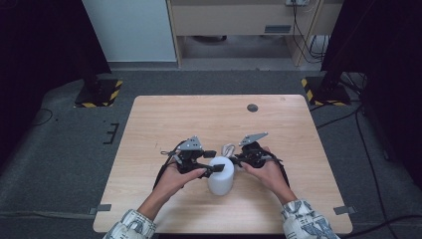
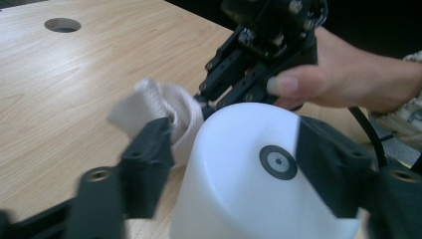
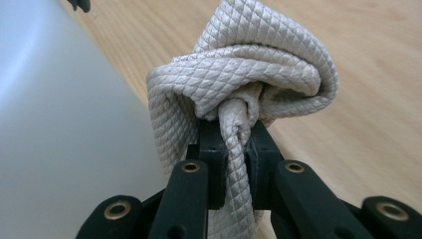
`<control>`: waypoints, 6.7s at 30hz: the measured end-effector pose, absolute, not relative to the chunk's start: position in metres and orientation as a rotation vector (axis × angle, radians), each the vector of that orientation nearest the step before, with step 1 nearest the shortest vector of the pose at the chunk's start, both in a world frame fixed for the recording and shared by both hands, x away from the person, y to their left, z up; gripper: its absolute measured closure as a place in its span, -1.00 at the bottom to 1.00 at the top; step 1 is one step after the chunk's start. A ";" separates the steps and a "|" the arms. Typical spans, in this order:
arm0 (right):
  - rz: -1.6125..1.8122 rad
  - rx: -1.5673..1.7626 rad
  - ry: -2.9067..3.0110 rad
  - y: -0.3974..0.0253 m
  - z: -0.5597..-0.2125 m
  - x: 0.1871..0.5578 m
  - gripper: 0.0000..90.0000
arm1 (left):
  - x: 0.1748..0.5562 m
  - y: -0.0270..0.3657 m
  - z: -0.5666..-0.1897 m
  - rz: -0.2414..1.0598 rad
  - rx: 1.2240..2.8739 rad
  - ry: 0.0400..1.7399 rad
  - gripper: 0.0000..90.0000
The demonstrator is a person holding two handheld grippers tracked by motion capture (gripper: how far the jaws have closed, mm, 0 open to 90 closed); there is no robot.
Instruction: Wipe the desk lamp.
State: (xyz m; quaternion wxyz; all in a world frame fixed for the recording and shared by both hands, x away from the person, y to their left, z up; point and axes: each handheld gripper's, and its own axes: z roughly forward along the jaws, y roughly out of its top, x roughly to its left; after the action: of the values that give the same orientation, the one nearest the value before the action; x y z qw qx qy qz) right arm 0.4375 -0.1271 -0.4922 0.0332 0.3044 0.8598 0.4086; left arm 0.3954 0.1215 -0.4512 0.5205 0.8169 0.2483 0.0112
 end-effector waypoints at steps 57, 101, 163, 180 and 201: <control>1.053 0.511 2.720 -0.028 -0.496 0.287 0.75 | 0.369 0.226 -0.479 0.328 2.154 0.912 -0.52; 1.049 0.641 2.731 -0.106 -0.495 0.295 -0.47 | 0.330 0.192 -0.476 0.158 2.233 0.676 -0.90; 0.969 1.039 2.549 -0.182 -0.508 0.350 -0.42 | 0.320 0.157 -0.511 0.131 2.525 0.472 -0.31; 0.960 1.041 2.553 -0.182 -0.509 0.350 -0.42 | 0.318 0.157 -0.508 0.117 2.555 0.468 -0.16; 1.112 0.903 2.592 -0.162 -0.501 0.337 -0.55 | 0.339 0.191 -0.484 0.108 2.333 0.656 0.71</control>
State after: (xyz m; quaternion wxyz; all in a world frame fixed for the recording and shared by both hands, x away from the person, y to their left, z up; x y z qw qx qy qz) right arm 0.3368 -0.1620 -0.5005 0.0898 0.3038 0.8716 0.3740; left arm 0.3393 0.1911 -0.4841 0.3502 0.9008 0.2533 0.0416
